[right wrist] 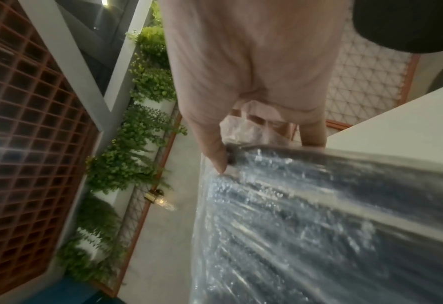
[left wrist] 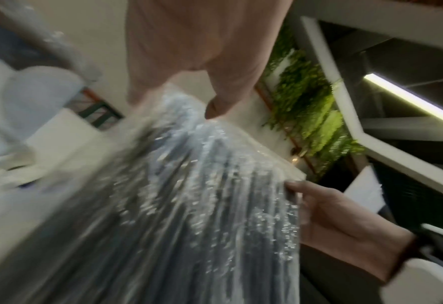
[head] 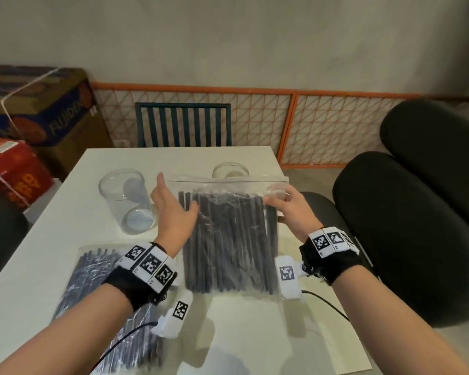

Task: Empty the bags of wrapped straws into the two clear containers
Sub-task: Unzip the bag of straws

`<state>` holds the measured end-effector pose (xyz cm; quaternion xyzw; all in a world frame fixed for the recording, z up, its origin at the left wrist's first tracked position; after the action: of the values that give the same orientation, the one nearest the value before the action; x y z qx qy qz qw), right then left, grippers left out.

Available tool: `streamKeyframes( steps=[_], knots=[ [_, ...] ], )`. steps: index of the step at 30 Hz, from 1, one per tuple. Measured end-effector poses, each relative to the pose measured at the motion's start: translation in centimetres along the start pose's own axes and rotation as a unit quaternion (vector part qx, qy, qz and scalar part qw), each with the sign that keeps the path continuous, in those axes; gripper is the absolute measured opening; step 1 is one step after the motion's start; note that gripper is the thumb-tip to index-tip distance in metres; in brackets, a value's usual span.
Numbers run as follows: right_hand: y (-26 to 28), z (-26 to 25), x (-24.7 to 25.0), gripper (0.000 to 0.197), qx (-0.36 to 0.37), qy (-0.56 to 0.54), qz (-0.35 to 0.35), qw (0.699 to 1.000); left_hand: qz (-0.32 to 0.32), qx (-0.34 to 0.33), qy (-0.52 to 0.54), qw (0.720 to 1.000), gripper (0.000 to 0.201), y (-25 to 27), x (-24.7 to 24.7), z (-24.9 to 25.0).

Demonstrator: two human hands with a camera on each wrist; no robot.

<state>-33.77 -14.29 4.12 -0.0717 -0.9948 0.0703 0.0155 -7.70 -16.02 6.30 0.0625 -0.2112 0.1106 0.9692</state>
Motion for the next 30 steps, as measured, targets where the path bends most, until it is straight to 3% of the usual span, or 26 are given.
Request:
streamKeyframes(
  steps=[2, 4, 6, 8, 10, 14, 17, 19, 22, 26, 30],
  knots=[
    [-0.2, -1.0, -0.7, 0.02, 0.017, 0.012, -0.027, 0.999, 0.036, -0.127, -0.035, 0.991, 0.071, 2.8, 0.2, 5.0],
    [-0.4, -2.1, -1.1, 0.024, 0.057, 0.028, -0.049, 0.997, -0.052, -0.157, -0.024, 0.986, 0.039, 4.6, -2.3, 8.1],
    [-0.3, -3.8, -1.8, 0.028, 0.108, 0.048, -0.082, 0.99, -0.208, -0.039, 0.055, 0.976, 0.017, 5.4, -5.9, 8.7],
    [-0.3, -5.0, -2.2, 0.024, 0.156, 0.081, -0.116, 0.978, -0.335, 0.127, 0.134, 0.924, 0.033, 6.1, -9.5, 7.6],
    [-0.3, -5.8, -2.5, 0.018, 0.191, 0.128, -0.14, 0.963, -0.377, 0.203, 0.168, 0.888, 0.039, 6.4, -11.1, 7.1],
    [-0.4, -6.3, -2.7, 0.023, 0.209, 0.197, -0.159, 0.945, -0.356, 0.223, 0.19, 0.887, 0.023, 5.9, -11.7, 6.9],
    [-0.1, -6.4, -2.7, 0.01, 0.184, 0.213, -0.183, 0.942, -0.344, 0.223, 0.211, 0.887, 0.019, 5.4, -11.7, 6.7],
    [-0.1, -6.7, -2.4, 0.016, 0.157, 0.22, -0.189, 0.944, -0.335, 0.199, 0.208, 0.897, 0.015, 5.1, -11.7, 6.5],
    [-0.5, -7.8, -1.2, 0.021, 0.15, 0.255, -0.157, 0.942, -0.324, 0.167, 0.186, 0.912, 0.01, 5.2, -11.8, 6.4],
    [-1.0, -9.2, -0.1, 0.013, 0.182, 0.359, -0.117, 0.908, -0.316, 0.158, 0.181, 0.918, 0.014, 5.5, -12.4, 6.2],
    [-1.4, -9.5, -0.1, 0.017, 0.179, 0.418, -0.104, 0.885, -0.301, 0.146, 0.178, 0.925, 0.012, 5.5, -12.6, 6.2]
  ],
)
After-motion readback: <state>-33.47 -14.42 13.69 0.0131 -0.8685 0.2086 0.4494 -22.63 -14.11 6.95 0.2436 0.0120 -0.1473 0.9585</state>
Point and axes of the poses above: each hand's wrist, its own y-axis away from the middle knuckle, its own x-axis out of the back of the hand, z = x × y, the point moved 10 cm from there along -y, towards the middle knuckle, and after that the axes turned 14 degrees about x, right-handed, at the moved point
